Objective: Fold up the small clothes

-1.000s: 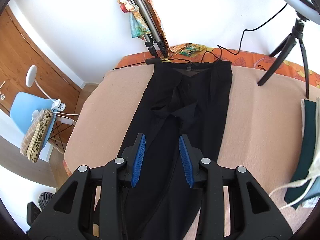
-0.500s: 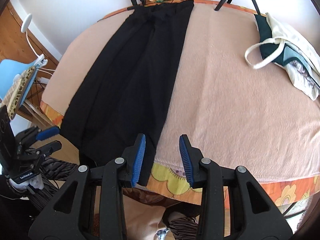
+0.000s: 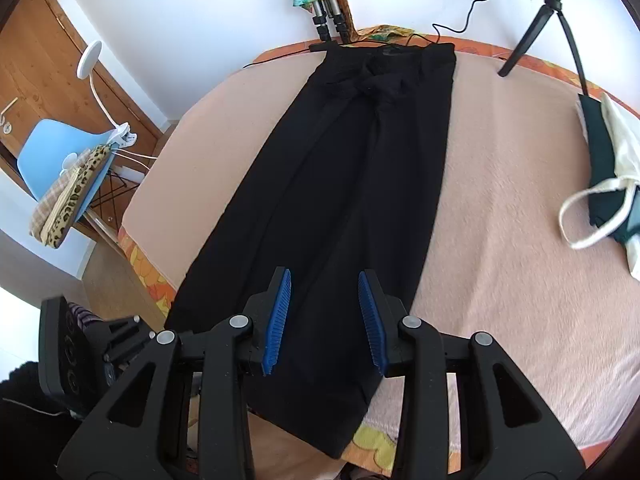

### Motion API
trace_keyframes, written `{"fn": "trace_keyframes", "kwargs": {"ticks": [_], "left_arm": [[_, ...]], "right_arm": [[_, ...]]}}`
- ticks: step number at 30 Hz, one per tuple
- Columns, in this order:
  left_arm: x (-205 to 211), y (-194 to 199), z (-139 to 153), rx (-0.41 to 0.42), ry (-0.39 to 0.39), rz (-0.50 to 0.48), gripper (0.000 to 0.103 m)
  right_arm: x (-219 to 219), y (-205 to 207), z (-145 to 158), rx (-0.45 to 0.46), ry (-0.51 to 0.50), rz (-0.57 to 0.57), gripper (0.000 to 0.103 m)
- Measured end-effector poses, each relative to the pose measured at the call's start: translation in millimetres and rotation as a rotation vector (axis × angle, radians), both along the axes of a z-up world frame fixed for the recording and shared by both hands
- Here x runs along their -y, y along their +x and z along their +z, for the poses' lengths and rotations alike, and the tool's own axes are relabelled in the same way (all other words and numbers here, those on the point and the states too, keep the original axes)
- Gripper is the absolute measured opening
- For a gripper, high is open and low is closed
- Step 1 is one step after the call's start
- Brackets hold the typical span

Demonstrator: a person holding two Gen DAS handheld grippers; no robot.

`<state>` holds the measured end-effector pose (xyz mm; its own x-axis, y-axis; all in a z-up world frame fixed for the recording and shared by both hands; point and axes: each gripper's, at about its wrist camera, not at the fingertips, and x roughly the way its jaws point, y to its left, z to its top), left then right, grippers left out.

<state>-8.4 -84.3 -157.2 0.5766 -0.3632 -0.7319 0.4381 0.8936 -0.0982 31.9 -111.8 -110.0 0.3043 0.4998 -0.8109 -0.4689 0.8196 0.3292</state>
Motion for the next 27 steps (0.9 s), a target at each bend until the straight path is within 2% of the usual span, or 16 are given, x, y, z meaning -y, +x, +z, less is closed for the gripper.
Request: {"fn": "trace_keyframes", "kwargs": {"ticks": [3, 5, 8, 10, 13, 18, 20, 21, 22, 23, 27], "left_arm": [[1.7, 1.4, -2.0, 0.002, -0.008, -0.013, 0.029], [3.7, 0.6, -4.4, -0.006, -0.017, -0.030, 0.014], [4.1, 2.8, -6.2, -0.018, -0.035, -0.033, 0.011], [2.2, 2.5, -5.1, -0.016, -0.052, -0.037, 0.008], [-4.0, 1.6, -0.2, -0.004, -0.088, -0.028, 0.006], [-7.6, 2.7, 0.1, -0.020, -0.124, -0.029, 0.006], [-5.3, -0.3, -1.0, -0.017, -0.100, -0.020, 0.009], [-4.6, -1.1, -2.1, -0.015, -0.083, -0.017, 0.015], [-4.0, -1.3, -3.5, -0.020, -0.066, -0.008, 0.039], [-5.5, -1.8, -3.9, -0.018, -0.063, 0.003, 0.048], [-17.9, -6.4, 1.9, 0.004, -0.106, 0.017, 0.047]], "right_arm": [[-25.6, 44.8, 5.9, -0.031, -0.006, 0.042, 0.038], [-43.1, 76.2, 6.2, -0.036, -0.030, 0.043, 0.038], [-66.3, 116.9, -6.2, -0.090, -0.006, 0.023, 0.038], [-83.0, 134.8, -18.2, -0.093, -0.033, 0.020, 0.038], [-97.0, 141.8, -33.0, -0.105, -0.061, 0.021, 0.037], [-106.2, 115.9, -42.7, -0.125, -0.059, 0.106, 0.037], [-111.7, 108.5, -50.6, -0.103, -0.107, 0.113, 0.038], [-113.6, 107.6, -55.5, -0.108, -0.119, 0.114, 0.038], [-114.7, 108.1, -60.3, -0.123, -0.124, 0.104, 0.038], [-114.3, 108.0, -63.3, -0.137, -0.121, 0.092, 0.038], [-97.1, 87.2, -47.9, -0.131, -0.056, 0.086, 0.037]]}}
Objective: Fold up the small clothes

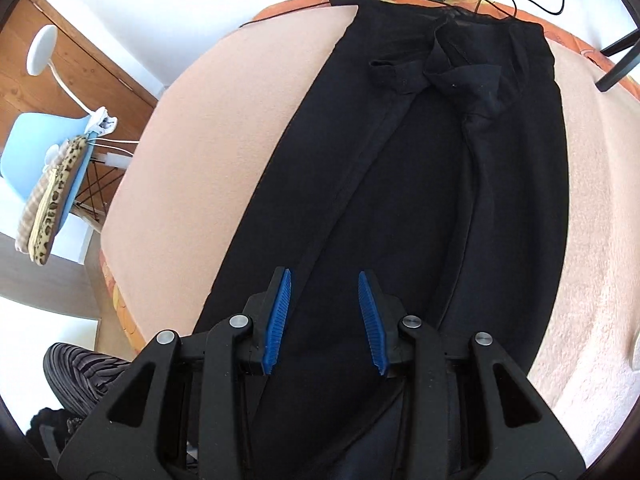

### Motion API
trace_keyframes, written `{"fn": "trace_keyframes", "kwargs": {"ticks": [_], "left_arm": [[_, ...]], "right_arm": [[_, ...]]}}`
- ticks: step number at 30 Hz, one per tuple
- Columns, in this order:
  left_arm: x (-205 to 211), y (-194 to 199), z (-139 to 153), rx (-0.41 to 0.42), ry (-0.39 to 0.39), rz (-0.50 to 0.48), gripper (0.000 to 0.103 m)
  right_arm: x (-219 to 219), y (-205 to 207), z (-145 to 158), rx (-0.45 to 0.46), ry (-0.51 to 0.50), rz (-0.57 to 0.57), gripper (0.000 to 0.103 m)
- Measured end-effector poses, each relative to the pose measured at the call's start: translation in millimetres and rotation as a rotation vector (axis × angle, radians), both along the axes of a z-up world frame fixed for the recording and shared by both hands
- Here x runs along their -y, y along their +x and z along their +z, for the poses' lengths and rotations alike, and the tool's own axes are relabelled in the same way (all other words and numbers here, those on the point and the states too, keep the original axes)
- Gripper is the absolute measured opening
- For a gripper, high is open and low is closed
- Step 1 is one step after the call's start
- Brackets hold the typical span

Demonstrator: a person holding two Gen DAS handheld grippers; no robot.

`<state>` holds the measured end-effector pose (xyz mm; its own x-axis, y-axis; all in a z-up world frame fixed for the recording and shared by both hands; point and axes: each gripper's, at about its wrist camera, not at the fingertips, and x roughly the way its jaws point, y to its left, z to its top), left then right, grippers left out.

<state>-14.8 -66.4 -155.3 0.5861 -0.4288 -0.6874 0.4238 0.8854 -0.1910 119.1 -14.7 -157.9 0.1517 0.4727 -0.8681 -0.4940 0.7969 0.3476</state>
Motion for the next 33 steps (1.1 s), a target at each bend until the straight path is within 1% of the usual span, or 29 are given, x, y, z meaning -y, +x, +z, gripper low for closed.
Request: {"fn": "trace_keyframes", "kwargs": {"ticks": [2, 4, 6, 8, 9, 11, 14, 17, 18, 19, 22, 24, 25, 26, 27, 29, 33], "left_arm": [[-7.0, -1.5, 3.8, 0.015, -0.006, 0.026, 0.047], [-20.6, -1.5, 10.5, 0.014, -0.058, 0.060, 0.047], [-38.9, 0.6, 16.8, -0.004, -0.104, 0.110, 0.047], [-54.9, 1.9, 18.8, -0.024, -0.106, 0.159, 0.047], [-62.8, 2.2, 18.4, -0.035, -0.111, 0.177, 0.046], [-75.4, 4.6, 15.4, -0.069, -0.105, 0.203, 0.046], [-84.7, 10.3, 8.3, -0.128, -0.123, 0.216, 0.046], [-86.8, 17.2, -3.0, -0.200, -0.169, 0.217, 0.046], [-86.2, 14.1, -6.8, -0.217, -0.190, 0.215, 0.046], [-84.6, 14.6, -9.0, -0.233, -0.202, 0.211, 0.045], [-76.4, 13.8, -9.7, -0.236, -0.187, 0.192, 0.043], [-72.2, 14.8, -10.3, -0.241, -0.181, 0.177, 0.036], [-70.4, 15.3, -11.0, -0.241, -0.173, 0.173, 0.026], [-69.2, 15.3, -11.9, -0.239, -0.168, 0.177, 0.013], [-70.7, 14.0, -12.8, -0.240, -0.171, 0.176, 0.009], [-71.0, 14.0, -13.3, -0.241, -0.177, 0.171, 0.005], [-67.3, 9.4, -7.2, -0.204, -0.143, 0.159, 0.005]], "right_arm": [[17.3, -21.5, 14.0, 0.035, 0.015, -0.004, 0.038], [40.5, -46.6, 25.0, 0.070, 0.015, -0.027, 0.038], [67.6, -72.4, 30.6, 0.111, -0.024, -0.084, 0.038], [96.8, -99.8, 30.0, 0.158, -0.093, -0.148, 0.038], [110.1, -113.4, 26.6, 0.165, -0.124, -0.176, 0.038], [134.5, -134.4, 17.5, 0.141, -0.134, -0.212, 0.038], [157.5, -156.2, -4.2, 0.046, -0.093, -0.248, 0.038], [163.2, -167.4, -13.8, 0.043, -0.087, -0.242, 0.038], [163.6, -169.1, -16.0, 0.040, -0.083, -0.237, 0.038], [163.1, -170.0, -17.5, 0.036, -0.079, -0.227, 0.038], [155.1, -172.5, -18.6, 0.041, -0.089, -0.193, 0.037], [152.0, -173.5, -20.2, 0.043, -0.095, -0.177, 0.037], [150.5, -172.7, -23.4, 0.045, -0.101, -0.172, 0.036], [148.8, -172.0, -25.3, 0.047, -0.106, -0.168, 0.028], [147.3, -172.8, -26.0, 0.051, -0.109, -0.164, 0.026], [144.5, -174.0, -26.6, 0.064, -0.115, -0.151, 0.012], [146.2, -175.5, -27.4, 0.084, -0.135, -0.152, 0.009]]}}
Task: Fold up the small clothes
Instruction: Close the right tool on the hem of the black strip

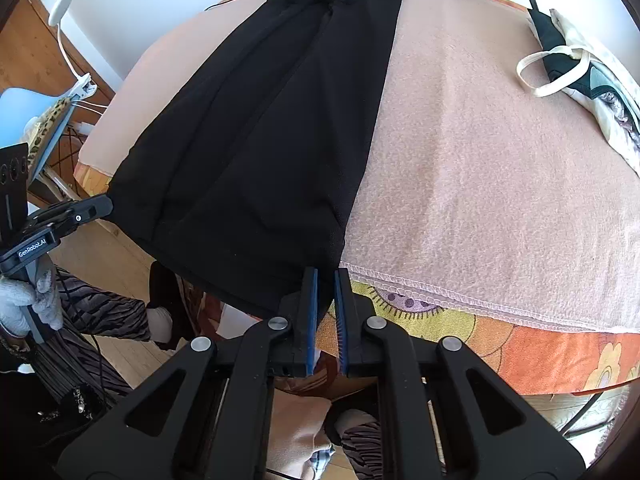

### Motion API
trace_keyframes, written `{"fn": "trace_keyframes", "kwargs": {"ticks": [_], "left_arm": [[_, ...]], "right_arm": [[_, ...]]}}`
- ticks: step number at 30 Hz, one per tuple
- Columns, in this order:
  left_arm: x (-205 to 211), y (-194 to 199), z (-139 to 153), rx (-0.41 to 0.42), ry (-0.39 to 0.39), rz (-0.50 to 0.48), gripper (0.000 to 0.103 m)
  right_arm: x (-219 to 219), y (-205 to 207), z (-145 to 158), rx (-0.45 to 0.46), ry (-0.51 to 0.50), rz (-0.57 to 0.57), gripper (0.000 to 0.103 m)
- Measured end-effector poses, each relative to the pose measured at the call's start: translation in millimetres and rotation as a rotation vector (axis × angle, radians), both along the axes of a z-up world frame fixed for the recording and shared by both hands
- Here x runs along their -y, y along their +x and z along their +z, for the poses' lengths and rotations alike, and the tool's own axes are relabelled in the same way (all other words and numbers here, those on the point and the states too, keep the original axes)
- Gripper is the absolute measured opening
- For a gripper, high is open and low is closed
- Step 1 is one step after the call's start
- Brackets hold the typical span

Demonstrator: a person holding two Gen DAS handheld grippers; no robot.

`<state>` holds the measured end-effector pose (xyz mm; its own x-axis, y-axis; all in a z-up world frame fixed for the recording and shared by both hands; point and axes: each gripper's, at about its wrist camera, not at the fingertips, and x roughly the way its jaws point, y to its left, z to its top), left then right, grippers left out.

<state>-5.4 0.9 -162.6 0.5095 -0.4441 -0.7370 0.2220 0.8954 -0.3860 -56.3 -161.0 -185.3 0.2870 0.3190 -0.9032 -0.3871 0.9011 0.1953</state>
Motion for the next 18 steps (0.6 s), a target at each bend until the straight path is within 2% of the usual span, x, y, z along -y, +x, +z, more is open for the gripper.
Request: {"fn": "trace_keyframes", "kwargs": {"ticks": [4, 8, 14, 18], "left_arm": [[0.6, 1.7, 0.4, 0.003, -0.005, -0.009, 0.005], [-3.4, 5.6, -1.8, -0.022, -0.048, -0.002, 0.005], [-2.4, 6.7, 6.1, -0.022, -0.092, -0.008, 0.005], [-5.4, 10.0, 11.3, -0.029, -0.139, -0.001, 0.005]], "right_arm": [[2.2, 3.3, -0.4, -0.018, 0.033, -0.001, 0.009], [9.1, 7.7, -2.5, -0.049, 0.091, -0.018, 0.007], [24.5, 14.5, -9.2, -0.133, 0.242, -0.087, 0.006], [34.3, 19.0, -4.6, -0.155, 0.333, -0.124, 0.006]]}}
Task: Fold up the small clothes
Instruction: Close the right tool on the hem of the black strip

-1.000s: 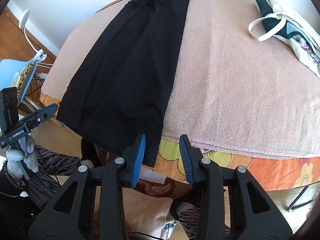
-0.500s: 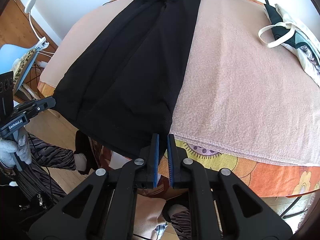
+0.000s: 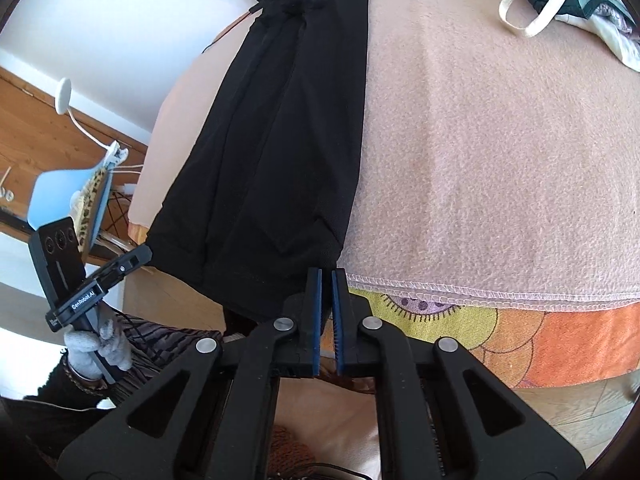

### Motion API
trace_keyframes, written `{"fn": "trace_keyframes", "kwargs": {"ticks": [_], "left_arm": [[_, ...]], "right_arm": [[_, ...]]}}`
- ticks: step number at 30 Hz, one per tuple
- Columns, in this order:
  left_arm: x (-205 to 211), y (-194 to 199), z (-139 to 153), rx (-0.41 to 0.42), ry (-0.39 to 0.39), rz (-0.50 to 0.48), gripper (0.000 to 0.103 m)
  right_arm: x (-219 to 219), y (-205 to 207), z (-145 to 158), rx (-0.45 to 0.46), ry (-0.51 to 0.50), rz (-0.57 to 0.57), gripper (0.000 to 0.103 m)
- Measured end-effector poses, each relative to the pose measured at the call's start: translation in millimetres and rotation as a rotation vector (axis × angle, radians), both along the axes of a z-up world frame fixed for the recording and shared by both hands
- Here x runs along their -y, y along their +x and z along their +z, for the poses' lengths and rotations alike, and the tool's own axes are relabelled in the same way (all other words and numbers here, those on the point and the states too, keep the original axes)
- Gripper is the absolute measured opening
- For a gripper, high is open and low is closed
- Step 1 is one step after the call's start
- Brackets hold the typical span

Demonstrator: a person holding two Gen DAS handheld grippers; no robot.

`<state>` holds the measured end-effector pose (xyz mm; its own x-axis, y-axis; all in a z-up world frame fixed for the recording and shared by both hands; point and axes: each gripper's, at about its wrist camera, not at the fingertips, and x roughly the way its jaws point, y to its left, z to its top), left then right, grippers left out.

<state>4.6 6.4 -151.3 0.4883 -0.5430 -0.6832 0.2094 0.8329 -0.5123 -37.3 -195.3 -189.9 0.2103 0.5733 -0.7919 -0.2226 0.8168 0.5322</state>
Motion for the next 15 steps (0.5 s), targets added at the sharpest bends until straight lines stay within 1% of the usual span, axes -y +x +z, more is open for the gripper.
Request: {"fn": "trace_keyframes", "kwargs": {"ticks": [2, 6, 9, 15], "left_arm": [[-1.0, 3.2, 4.1, 0.002, -0.018, 0.005, 0.005], [0.3, 12.0, 13.0, 0.020, -0.031, 0.002, 0.005], [-1.1, 22.4, 16.3, 0.013, -0.048, 0.008, 0.004], [-2.2, 45.5, 26.3, 0.042, -0.047, 0.013, 0.004]], "right_arm": [[3.3, 2.0, 4.8, 0.006, 0.036, -0.015, 0.006], [5.5, 11.2, 16.5, 0.021, 0.078, -0.047, 0.006], [3.5, 18.8, 22.3, 0.042, 0.069, -0.064, 0.005], [-0.9, 37.6, 28.0, 0.035, 0.101, -0.103, 0.005]]}}
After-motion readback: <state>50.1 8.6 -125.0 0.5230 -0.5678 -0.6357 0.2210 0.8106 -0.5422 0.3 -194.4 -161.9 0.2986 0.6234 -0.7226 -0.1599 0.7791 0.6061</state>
